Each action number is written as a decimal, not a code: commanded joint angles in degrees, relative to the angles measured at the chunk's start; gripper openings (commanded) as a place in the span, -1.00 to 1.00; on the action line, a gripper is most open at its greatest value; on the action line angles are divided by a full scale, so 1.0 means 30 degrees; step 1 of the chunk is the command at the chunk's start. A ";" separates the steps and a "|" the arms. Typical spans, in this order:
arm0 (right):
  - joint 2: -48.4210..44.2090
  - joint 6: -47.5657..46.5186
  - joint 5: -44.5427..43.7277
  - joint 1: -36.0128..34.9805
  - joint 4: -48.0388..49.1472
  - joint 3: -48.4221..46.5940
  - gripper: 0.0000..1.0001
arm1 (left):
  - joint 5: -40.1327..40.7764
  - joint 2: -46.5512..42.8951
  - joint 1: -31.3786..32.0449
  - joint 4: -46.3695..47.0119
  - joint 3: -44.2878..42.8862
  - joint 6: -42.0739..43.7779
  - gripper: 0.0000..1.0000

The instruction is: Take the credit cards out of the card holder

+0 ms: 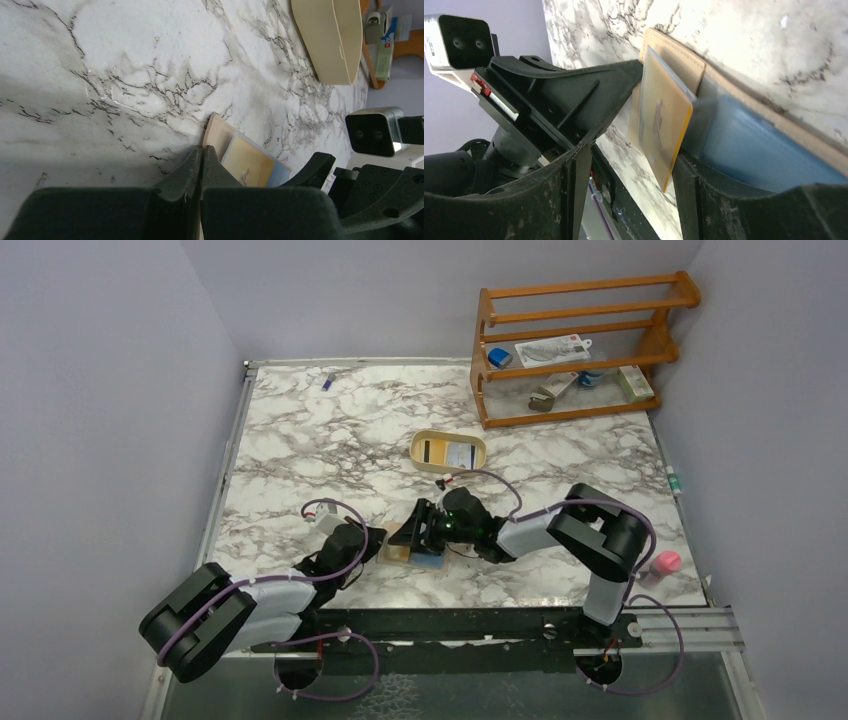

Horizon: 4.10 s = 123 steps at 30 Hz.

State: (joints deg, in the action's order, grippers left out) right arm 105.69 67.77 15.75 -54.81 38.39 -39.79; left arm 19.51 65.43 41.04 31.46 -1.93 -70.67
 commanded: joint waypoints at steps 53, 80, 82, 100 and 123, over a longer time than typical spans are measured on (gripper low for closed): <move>0.3907 0.0907 0.0796 0.0407 0.6177 0.0967 0.29 | -0.0643 0.0875 0.0101 -0.3163 0.1553 0.0531 -1.00; 0.1560 -0.0430 0.2360 0.0134 -0.4230 -0.5050 0.31 | -0.0644 0.0947 0.0105 -0.3434 0.1611 0.0296 -1.00; 0.1302 -0.0495 0.2354 0.0160 -0.4520 -0.5017 0.31 | -0.0643 0.0954 0.0105 -0.3478 0.1585 0.0296 -1.00; -0.1252 -0.1162 0.2715 0.1111 -0.4926 -0.3327 0.32 | -0.0643 0.1053 0.0109 -0.3538 0.1524 0.0353 -1.00; -0.3133 -0.2015 0.2893 0.2520 -0.3928 0.0973 -0.44 | -0.0643 0.1358 0.0118 -0.3661 0.1290 0.0456 -1.00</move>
State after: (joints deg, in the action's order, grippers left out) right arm 97.86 62.63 23.66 -47.90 24.58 -38.70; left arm 19.57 66.87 40.97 31.94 -2.15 -70.89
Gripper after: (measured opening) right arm 0.373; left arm 0.006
